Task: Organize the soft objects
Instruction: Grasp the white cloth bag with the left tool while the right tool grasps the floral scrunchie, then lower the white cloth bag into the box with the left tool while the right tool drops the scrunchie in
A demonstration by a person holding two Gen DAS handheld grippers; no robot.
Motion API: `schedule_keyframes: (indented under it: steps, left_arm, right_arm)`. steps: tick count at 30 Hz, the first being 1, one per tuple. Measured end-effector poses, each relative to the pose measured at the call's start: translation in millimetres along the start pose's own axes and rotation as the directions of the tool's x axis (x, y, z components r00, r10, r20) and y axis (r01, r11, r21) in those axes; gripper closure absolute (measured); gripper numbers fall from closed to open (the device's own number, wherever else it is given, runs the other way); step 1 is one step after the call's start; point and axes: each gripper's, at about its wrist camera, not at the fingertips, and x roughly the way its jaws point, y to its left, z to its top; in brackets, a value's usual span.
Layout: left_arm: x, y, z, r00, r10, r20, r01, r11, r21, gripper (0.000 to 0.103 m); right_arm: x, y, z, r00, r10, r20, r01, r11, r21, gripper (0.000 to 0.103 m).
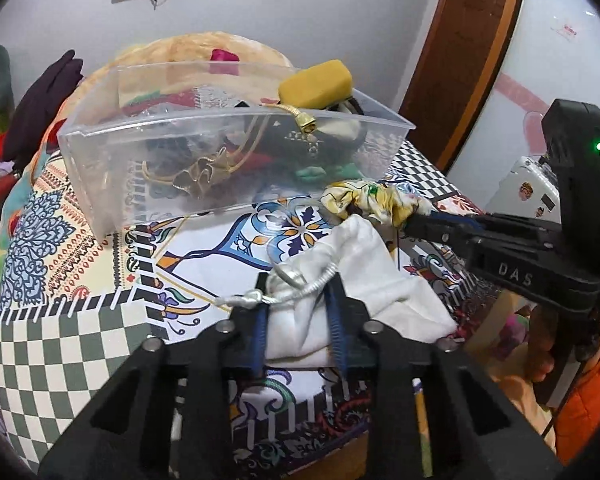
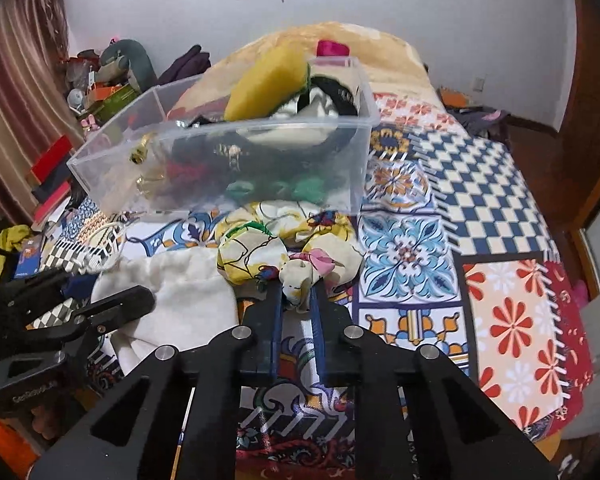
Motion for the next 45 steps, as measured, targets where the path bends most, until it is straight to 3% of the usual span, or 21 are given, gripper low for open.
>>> schedule_keyframes:
  steps: [3,14,25,34,39,45]
  left_arm:
    - [-11.7,-1.4,-0.8,1.000,0.000,0.023,0.000,1.000,0.014,0.090]
    - [-65.3,-1.8,18.9,0.984,0.020,0.178,-0.023,1.000,0.015,0.091]
    - [-98.1,20.0,69.1,0.938,0.085,0.335,-0.079,0.996,-0.032,0.091]
    - [-58.3,39.6,96.1,0.942,0.161,0.294,-0.150,0.987,-0.062,0.091]
    - [-32.4,46.0,103.7,0.949,0.194,0.250,-0.182,0.981,-0.070,0.091]
    - [-5.2,54.4,109.8,0.967,0.183,0.179,-0.169,0.981,-0.093,0.091]
  right_arm:
    - [-12.6,-0.4,-0.1,0.999,-0.014,0.043,0.014,1.000,-0.009,0.093]
    - [-61.4,17.1,15.5,0.983,0.007,0.181,0.001,0.999,-0.046,0.093]
    - [-81.5,39.7,52.5,0.954,0.011,0.301,0.020,0.995,-0.100,0.093]
    - [-58.6,50.5,81.3,0.947,0.002,0.322,0.039,0.992,-0.120,0.093]
    - [-34.1,49.9,91.8,0.957,-0.030,0.289,0.074,0.987,-0.142,0.093]
    - [-9.7,43.8,88.3,0.975,-0.033,0.218,0.066,0.987,-0.146,0.093]
